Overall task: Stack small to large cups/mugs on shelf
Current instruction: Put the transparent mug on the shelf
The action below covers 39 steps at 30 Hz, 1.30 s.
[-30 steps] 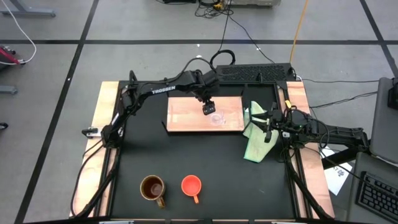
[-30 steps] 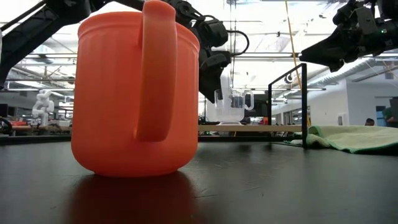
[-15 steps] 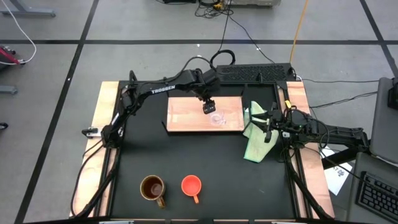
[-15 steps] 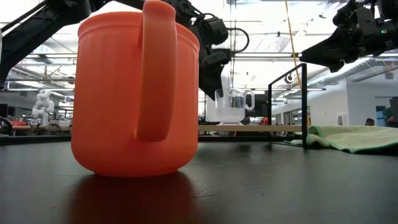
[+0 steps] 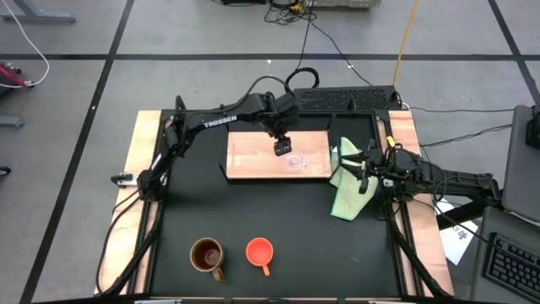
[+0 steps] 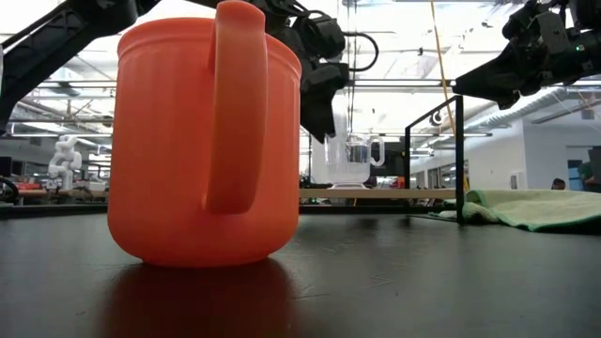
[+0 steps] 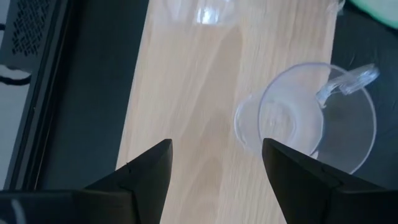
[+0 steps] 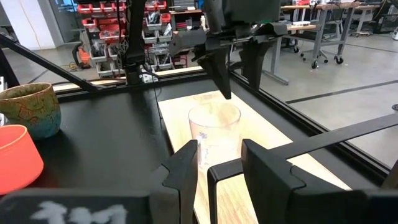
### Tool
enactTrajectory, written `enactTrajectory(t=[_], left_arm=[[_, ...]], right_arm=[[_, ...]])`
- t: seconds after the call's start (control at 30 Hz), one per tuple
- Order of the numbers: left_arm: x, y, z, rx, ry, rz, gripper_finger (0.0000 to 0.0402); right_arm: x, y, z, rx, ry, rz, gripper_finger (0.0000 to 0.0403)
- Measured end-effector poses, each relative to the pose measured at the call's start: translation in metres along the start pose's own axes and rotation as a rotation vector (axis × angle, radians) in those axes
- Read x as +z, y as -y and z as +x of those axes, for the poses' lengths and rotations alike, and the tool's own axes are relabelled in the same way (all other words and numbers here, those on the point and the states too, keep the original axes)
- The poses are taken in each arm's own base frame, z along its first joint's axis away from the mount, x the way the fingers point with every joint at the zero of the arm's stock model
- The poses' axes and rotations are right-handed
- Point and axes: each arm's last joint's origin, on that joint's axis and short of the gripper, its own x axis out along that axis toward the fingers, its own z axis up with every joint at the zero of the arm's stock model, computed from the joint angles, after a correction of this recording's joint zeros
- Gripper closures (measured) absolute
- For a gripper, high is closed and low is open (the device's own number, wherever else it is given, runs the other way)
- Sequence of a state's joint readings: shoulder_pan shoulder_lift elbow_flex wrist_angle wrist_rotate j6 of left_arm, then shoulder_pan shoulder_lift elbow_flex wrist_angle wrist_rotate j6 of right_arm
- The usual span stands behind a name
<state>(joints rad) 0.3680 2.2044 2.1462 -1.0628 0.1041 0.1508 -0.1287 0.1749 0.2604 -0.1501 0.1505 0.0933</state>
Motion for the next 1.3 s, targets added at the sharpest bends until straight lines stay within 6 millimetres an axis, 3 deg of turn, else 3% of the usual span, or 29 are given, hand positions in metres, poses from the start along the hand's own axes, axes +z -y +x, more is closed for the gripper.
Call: enactTrajectory(t=[0.67, 1.3], left_arm=[[0.002, 0.025, 0.003, -0.008, -0.013, 0.03, 0.0151], [0.001, 0.031, 0.004, 0.021, -0.036, 0.009, 0.0151]], right_arm=[[0.0, 0.0, 0.0, 0.0, 0.0, 0.003, 0.0286], [0.0, 0.0, 0.0, 0.0, 0.0, 0.004, 0.0286]])
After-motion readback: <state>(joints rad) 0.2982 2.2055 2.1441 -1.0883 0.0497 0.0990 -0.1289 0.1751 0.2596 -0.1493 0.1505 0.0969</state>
